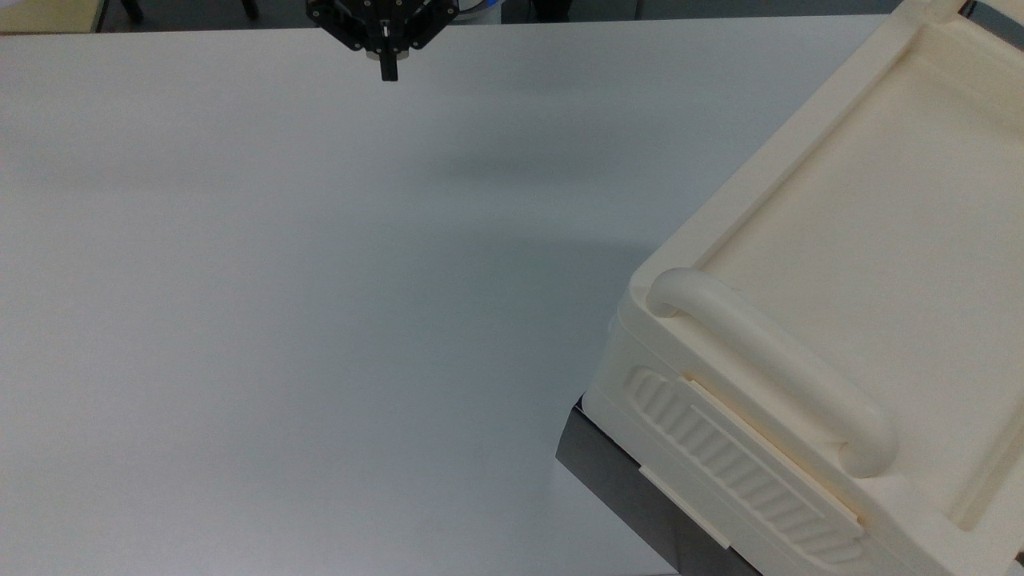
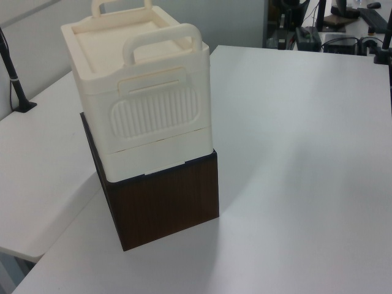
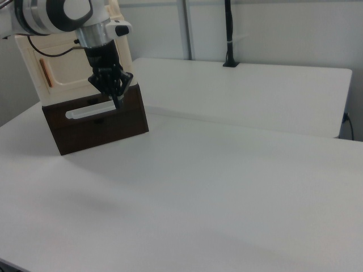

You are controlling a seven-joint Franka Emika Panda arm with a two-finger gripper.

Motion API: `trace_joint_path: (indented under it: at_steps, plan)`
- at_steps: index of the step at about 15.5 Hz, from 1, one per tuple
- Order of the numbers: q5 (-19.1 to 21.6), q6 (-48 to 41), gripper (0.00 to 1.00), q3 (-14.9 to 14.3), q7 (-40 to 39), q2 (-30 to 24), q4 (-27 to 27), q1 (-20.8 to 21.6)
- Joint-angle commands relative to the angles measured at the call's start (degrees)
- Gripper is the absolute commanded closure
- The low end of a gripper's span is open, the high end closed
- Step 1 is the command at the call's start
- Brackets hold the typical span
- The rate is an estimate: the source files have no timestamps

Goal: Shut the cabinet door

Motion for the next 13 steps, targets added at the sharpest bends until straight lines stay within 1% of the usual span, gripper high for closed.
trace_joint_path:
  at_steps: [1, 2, 3, 4, 13]
  plan:
    - [-1.0, 0.1, 0.63, 0.2, 6.3, -2.2, -2.9, -0.7]
    - [-1.0, -0.1, 0.22, 0.2, 7.1, -2.2, -3.1, -0.6]
    - [-1.0, -0.1, 0.06, 0.2, 7.0, -2.2, -3.1, -0.5]
    - [-1.0, -0.1, 0.0, 0.2, 7.0, -2.2, -3.1, -0.6]
    - [-0.9, -0.2, 0.0, 0.2, 7.6, -2.4, -2.8, -1.0]
